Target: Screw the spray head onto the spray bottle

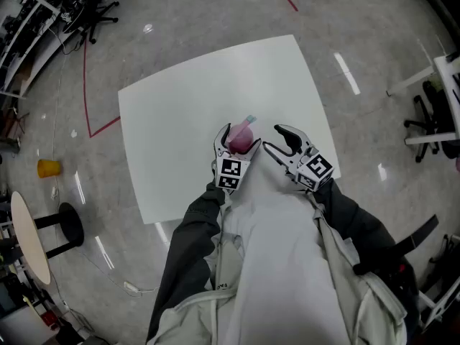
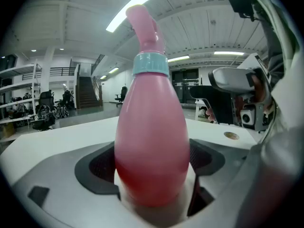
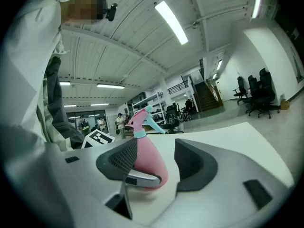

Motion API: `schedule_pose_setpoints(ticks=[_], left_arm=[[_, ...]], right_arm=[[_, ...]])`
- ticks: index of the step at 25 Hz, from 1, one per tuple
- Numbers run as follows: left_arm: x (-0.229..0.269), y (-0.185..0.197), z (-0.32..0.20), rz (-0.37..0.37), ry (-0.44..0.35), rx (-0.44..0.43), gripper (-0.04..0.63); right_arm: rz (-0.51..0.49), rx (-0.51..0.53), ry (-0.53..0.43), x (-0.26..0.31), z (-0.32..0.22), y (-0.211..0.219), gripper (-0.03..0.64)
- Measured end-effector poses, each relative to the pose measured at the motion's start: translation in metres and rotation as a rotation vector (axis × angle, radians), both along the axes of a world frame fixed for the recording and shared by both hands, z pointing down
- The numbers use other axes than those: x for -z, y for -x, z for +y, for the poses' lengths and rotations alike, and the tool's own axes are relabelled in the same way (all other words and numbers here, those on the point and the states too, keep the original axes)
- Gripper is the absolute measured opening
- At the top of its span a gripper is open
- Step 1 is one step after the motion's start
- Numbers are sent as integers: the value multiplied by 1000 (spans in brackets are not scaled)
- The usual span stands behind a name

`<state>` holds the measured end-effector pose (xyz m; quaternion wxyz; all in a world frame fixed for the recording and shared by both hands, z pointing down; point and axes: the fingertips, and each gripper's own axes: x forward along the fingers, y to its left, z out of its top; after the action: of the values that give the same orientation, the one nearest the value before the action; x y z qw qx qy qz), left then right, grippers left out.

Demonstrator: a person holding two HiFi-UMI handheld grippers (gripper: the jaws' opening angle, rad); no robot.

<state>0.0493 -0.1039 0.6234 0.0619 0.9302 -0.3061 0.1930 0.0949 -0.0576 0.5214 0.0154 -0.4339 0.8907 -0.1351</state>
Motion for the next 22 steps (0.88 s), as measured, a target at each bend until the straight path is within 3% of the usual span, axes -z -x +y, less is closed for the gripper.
schedule_pose_setpoints(ticks=[5, 7, 10, 12, 14, 15, 16, 18, 22], left_arm=[[3, -2, 18, 7, 16, -116, 434], [10, -3, 36, 21, 24, -205, 433], [25, -3, 61, 23, 6, -340, 433], [30, -3, 72, 13, -8, -384, 433], [32, -4, 75, 17, -8, -365, 431], [31, -5, 73, 20, -6, -340, 431], [31, -5, 70, 21, -7, -311, 430], [26, -2, 57, 0, -23, -249, 430], [3, -14, 38, -49, -58, -93, 428]], right_arm=[[36, 97, 36, 3, 9, 9, 226], [58, 160, 41, 13, 10, 14, 303], [120, 271, 5, 37, 8, 31, 321], [157, 340, -26, 52, 7, 49, 321], [195, 361, -65, 61, 7, 60, 316], [216, 348, -85, 63, 7, 62, 242], [233, 319, -98, 63, 4, 60, 105], [229, 229, -70, 60, -9, 56, 87], [203, -52, 141, 29, -34, 27, 86]])
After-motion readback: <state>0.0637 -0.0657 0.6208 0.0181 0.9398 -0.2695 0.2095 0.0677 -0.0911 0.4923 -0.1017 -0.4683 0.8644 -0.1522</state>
